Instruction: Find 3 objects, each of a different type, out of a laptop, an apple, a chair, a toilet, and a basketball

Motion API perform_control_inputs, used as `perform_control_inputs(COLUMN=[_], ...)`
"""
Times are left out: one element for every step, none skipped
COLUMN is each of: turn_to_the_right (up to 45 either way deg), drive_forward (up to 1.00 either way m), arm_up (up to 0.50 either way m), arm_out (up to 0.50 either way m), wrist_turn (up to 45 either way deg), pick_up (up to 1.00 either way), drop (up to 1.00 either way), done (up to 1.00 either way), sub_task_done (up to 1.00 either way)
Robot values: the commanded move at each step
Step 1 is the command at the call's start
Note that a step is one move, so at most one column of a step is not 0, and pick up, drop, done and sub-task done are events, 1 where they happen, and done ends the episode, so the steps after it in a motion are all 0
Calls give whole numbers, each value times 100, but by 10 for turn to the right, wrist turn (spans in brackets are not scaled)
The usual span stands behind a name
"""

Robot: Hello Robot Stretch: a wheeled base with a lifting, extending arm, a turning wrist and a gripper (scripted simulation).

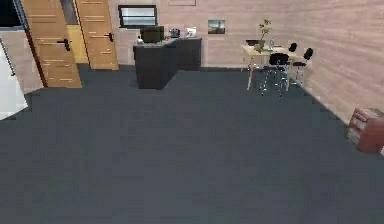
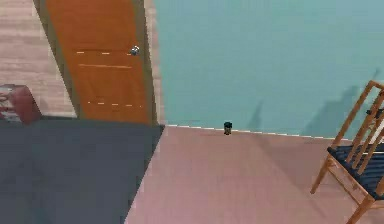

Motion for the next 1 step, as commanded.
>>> perform_control_inputs(turn_to_the_right=[0], drive_forward=[100], arm_up=[0], arm_out=[0], wrist_turn=[0], pick_up=[0], drop=[0], done=[0], sub_task_done=[0])
